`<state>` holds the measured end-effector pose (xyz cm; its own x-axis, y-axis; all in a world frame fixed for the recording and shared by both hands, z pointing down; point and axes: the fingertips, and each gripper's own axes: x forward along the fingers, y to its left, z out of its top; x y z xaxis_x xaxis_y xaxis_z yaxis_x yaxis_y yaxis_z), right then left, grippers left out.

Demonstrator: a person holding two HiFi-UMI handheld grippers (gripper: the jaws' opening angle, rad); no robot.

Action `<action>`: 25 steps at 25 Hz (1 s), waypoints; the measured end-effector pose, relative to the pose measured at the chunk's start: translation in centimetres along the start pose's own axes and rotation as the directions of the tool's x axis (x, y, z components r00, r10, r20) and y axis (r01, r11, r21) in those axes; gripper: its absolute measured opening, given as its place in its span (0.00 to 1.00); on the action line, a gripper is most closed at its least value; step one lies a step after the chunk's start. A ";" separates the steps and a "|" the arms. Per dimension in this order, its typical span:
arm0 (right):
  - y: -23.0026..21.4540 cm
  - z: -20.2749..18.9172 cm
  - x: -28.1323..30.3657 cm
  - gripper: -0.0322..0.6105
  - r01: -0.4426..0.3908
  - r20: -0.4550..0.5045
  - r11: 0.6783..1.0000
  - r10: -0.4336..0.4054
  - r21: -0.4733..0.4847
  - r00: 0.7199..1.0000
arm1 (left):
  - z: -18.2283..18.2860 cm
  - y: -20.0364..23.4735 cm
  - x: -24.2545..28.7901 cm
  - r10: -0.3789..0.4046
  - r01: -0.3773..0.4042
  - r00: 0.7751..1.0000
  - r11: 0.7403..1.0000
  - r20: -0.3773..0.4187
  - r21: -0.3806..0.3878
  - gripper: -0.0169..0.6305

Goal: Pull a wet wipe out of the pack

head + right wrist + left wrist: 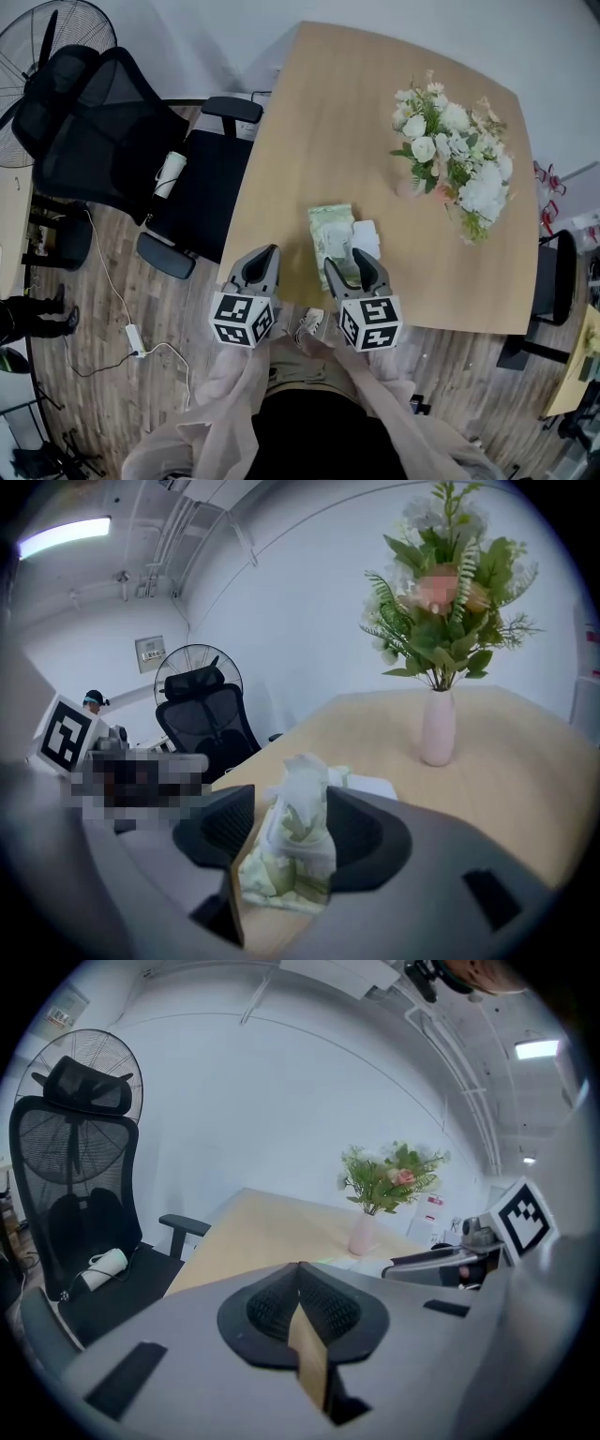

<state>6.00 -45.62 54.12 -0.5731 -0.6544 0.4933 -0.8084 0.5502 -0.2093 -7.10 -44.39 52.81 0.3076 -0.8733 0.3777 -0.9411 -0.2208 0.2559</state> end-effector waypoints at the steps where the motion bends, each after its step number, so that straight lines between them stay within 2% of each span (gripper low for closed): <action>1: 0.0 0.0 0.3 0.43 -0.002 -0.004 1.000 0.002 -0.012 1.000 | 0.0 0.2 0.0 0.007 -0.007 1.000 1.000 -0.002 -0.002 0.04; 10: -0.5 0.2 2.4 0.41 -0.004 -0.045 0.998 0.001 -0.067 0.999 | 0.0 1.8 0.1 0.048 -0.048 0.999 0.999 -0.004 -0.014 0.04; 19: -1.2 0.7 2.3 0.18 0.041 -0.023 0.996 -0.043 -0.076 0.999 | -0.3 2.1 0.3 0.047 -0.048 0.999 0.999 -0.010 -0.025 0.04; 25: -1.6 0.9 1.9 0.11 0.050 -0.015 0.997 -0.051 -0.065 0.999 | 0.0 1.6 0.6 0.033 -0.033 0.999 0.999 -0.007 -0.022 0.04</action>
<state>6.05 -48.18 54.65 -0.5294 -0.6737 0.5157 -0.8254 0.5494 -0.1295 -8.37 -45.29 53.48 0.2774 -0.8769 0.3926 -0.9476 -0.1822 0.2626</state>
